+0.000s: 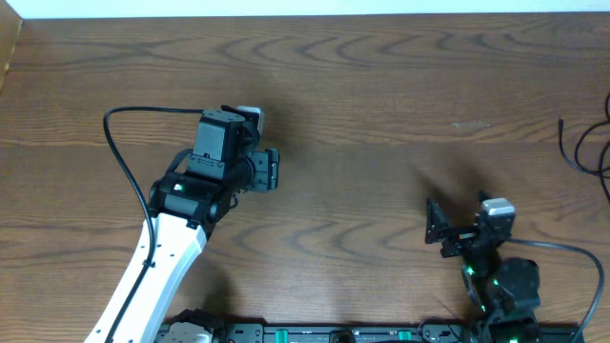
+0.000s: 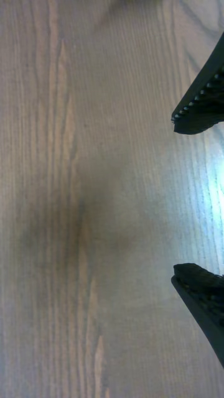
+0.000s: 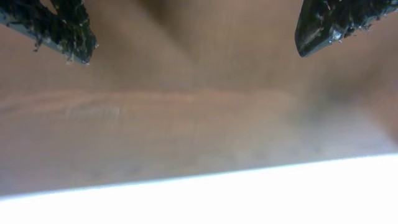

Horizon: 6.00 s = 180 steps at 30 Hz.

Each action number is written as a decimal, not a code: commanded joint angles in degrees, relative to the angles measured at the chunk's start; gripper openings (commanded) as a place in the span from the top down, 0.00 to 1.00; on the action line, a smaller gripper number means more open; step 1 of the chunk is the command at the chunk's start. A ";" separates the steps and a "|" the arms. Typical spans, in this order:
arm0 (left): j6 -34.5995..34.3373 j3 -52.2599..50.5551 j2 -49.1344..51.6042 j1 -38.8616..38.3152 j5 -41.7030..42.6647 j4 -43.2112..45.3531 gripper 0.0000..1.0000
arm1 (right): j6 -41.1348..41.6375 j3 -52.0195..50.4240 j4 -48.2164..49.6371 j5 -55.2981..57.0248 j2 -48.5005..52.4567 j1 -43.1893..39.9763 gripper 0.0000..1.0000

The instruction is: Untangle cables

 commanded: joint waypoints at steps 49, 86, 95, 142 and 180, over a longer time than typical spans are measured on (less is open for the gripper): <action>-6.43 0.48 -0.46 0.24 -3.48 10.16 0.28 | 0.57 -0.09 -0.24 0.90 -2.71 -12.90 0.01; -10.97 -29.18 -43.23 2.62 -9.22 26.71 0.27 | 0.57 -0.09 -0.24 0.90 -2.71 -12.90 0.01; -10.97 -38.97 -57.09 5.62 -9.33 27.65 0.27 | 0.57 -0.09 -0.24 0.90 -2.71 -12.90 0.01; -9.05 -56.83 -69.42 12.39 -10.36 30.38 0.28 | 0.57 -0.09 -0.24 0.90 -2.71 -12.90 0.01; -9.03 -56.83 -69.42 12.39 -10.36 30.38 0.28 | 0.57 -0.09 0.39 0.87 -5.03 -12.70 0.01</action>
